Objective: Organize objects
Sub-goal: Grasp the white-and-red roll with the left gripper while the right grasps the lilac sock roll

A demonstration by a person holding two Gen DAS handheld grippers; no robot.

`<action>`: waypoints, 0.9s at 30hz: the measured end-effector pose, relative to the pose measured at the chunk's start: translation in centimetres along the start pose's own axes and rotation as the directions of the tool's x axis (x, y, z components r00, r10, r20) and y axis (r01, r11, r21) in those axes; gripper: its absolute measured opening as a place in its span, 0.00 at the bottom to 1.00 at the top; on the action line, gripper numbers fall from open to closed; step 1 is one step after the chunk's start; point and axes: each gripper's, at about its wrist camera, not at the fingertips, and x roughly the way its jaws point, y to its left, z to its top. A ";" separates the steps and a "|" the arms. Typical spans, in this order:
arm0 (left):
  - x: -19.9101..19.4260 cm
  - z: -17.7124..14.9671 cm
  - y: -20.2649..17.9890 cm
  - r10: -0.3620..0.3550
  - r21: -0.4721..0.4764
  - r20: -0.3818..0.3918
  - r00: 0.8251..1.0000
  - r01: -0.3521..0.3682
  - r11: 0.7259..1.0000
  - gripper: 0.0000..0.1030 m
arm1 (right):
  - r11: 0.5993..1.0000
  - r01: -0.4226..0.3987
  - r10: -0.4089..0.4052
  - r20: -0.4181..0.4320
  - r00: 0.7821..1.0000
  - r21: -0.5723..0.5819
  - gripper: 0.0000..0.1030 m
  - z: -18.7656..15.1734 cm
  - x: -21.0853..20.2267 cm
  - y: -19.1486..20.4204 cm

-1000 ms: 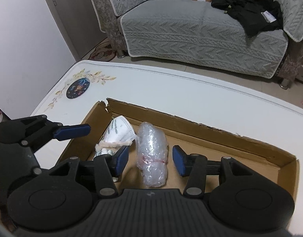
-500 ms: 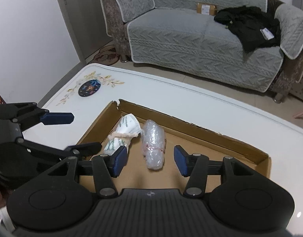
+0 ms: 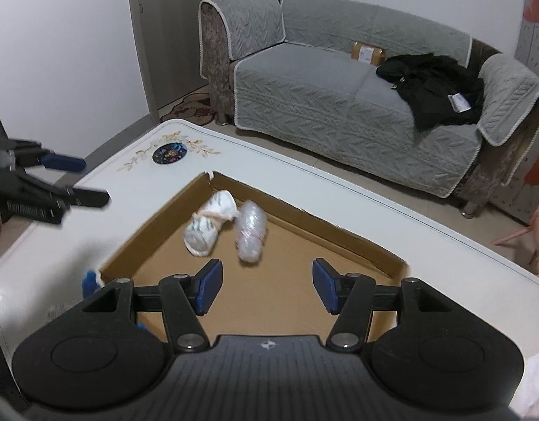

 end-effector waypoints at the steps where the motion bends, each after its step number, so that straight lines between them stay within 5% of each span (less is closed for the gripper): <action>1: -0.4 -0.4 0.1 -0.001 0.001 0.004 1.000 0.001 1.000 0.81 | 1.000 0.006 -0.006 0.003 1.000 -0.003 0.52 -0.4 -0.5 -0.3; 4: -1.8 -1.9 0.2 0.008 0.016 0.021 1.000 -0.008 1.000 0.84 | 1.000 0.016 -0.016 0.010 1.000 -0.014 0.53 -2.0 -1.9 -1.0; 6: -2.7 -3.2 0.3 0.011 0.028 0.031 0.999 -0.012 1.000 0.86 | 0.999 0.024 -0.024 0.017 1.000 -0.028 0.63 -3.4 -3.0 -1.2; 10: -4.2 -6.6 0.3 0.007 0.078 0.035 0.999 -0.010 0.997 0.96 | 0.998 0.016 -0.015 0.020 1.000 -0.061 0.64 -6.8 -4.9 -1.4; 16: -4.4 -12.8 0.2 0.009 0.132 -0.002 1.000 -0.008 0.991 0.98 | 0.997 -0.050 0.051 0.004 0.999 -0.054 0.68 -13.3 -6.8 -0.7; 21: -2.8 -17.0 -0.2 -0.002 0.151 -0.026 1.000 0.006 0.988 0.96 | 0.996 -0.091 0.092 -0.059 0.994 0.013 0.68 -18.4 -4.3 0.7; 27: -1.4 -19.1 -1.2 0.024 0.208 -0.032 0.999 -0.017 0.978 0.96 | 0.989 -0.091 0.100 -0.080 0.992 0.116 0.65 -20.0 -1.4 1.8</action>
